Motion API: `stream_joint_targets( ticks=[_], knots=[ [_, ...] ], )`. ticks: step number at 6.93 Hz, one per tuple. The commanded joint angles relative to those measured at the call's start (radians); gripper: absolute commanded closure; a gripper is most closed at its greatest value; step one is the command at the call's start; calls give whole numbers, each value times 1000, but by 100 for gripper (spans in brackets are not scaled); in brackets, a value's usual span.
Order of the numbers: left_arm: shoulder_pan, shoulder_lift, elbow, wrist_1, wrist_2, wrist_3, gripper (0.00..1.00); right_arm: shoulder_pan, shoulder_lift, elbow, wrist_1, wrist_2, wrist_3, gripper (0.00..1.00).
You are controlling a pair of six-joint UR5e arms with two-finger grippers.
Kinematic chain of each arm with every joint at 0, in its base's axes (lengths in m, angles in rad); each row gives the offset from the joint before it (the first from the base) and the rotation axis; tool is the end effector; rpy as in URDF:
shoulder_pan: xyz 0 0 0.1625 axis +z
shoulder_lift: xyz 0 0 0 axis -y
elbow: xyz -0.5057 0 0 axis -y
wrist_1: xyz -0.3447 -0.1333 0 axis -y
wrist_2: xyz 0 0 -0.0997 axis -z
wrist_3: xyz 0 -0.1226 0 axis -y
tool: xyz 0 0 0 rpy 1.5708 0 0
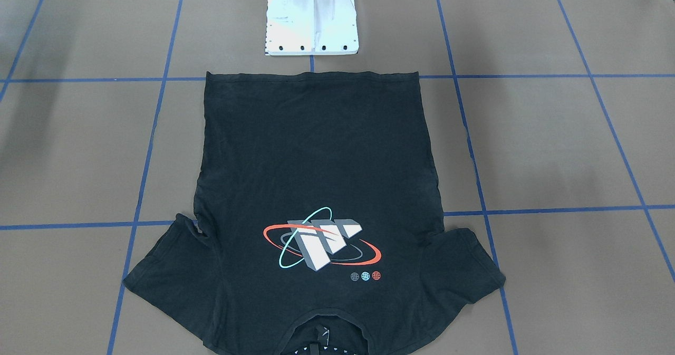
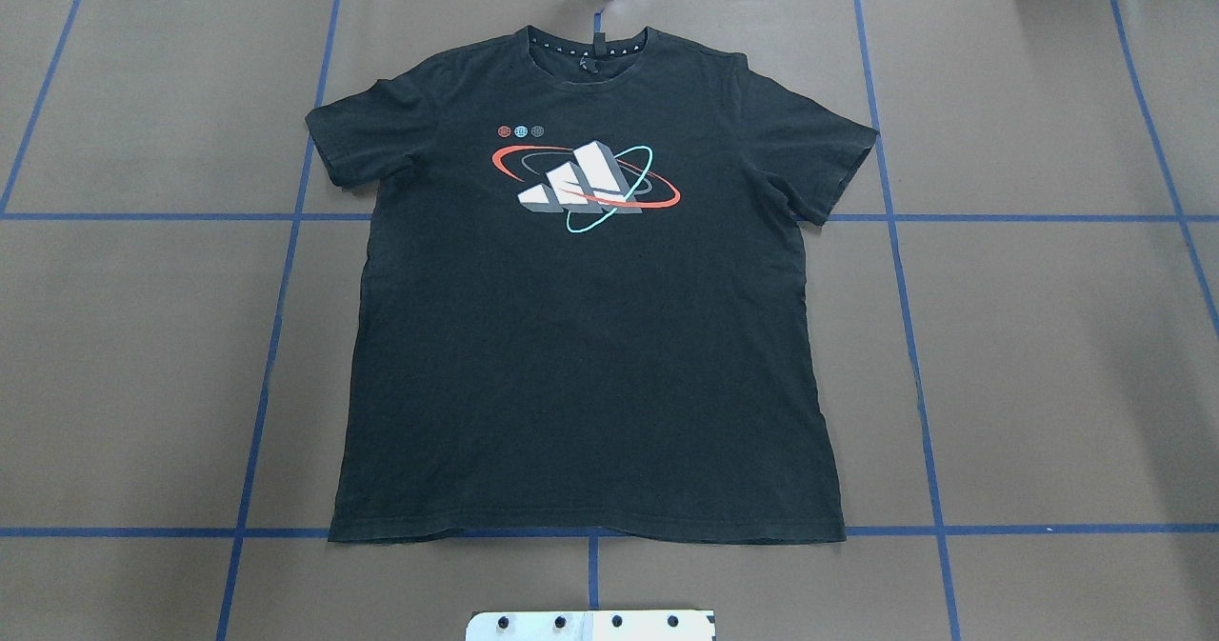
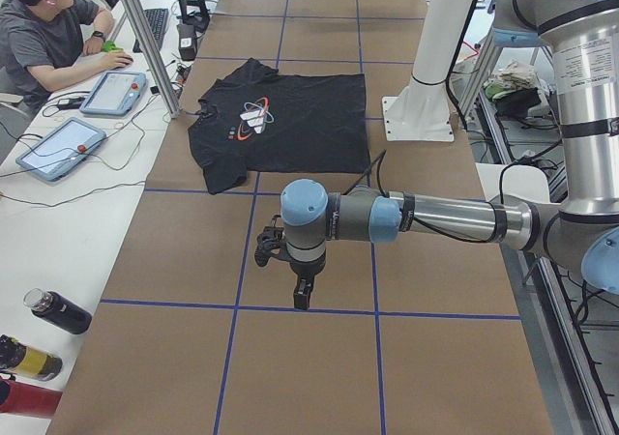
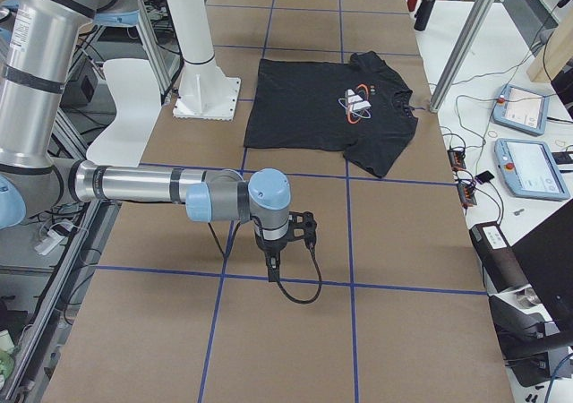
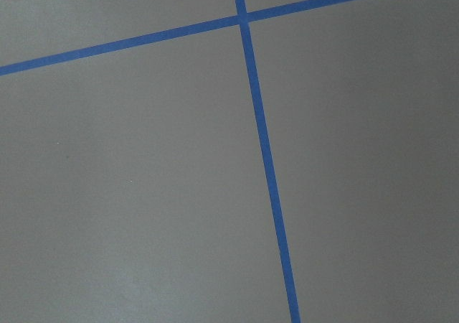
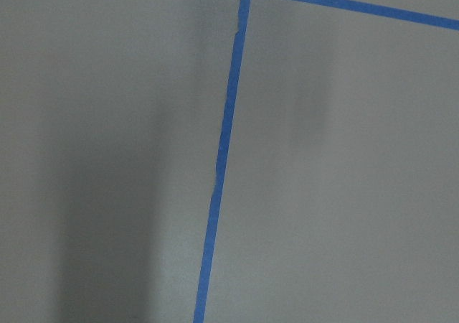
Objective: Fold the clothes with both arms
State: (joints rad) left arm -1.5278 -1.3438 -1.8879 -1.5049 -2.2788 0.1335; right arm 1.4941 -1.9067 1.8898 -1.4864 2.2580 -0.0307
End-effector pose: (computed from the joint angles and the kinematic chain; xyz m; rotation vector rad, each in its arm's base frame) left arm -0.0393 -0.3334 0.7149 0.0553 0.7072 0.1776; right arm 0.0336 -0.2872 0.7336 0.0490 -0.6887 -0.1263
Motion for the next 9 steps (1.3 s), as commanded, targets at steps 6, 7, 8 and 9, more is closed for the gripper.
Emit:
stream_joint_targets(
  ticks=[6,7,8,9],
  knots=[
    [0,-8,-19,-69,-1,-8,0,0,6,3,-2,6,0,0],
    [0,-21,-17,-102,1,-9,0,0,6,5,-2,9,2,0],
    [0,-28,1,-110,-2,-9,0,-3,23,3,-2,40,8,0],
    [0,-44,-8,-103,-1,-9,0,-3,25,6,0,88,9,0]
  ],
)
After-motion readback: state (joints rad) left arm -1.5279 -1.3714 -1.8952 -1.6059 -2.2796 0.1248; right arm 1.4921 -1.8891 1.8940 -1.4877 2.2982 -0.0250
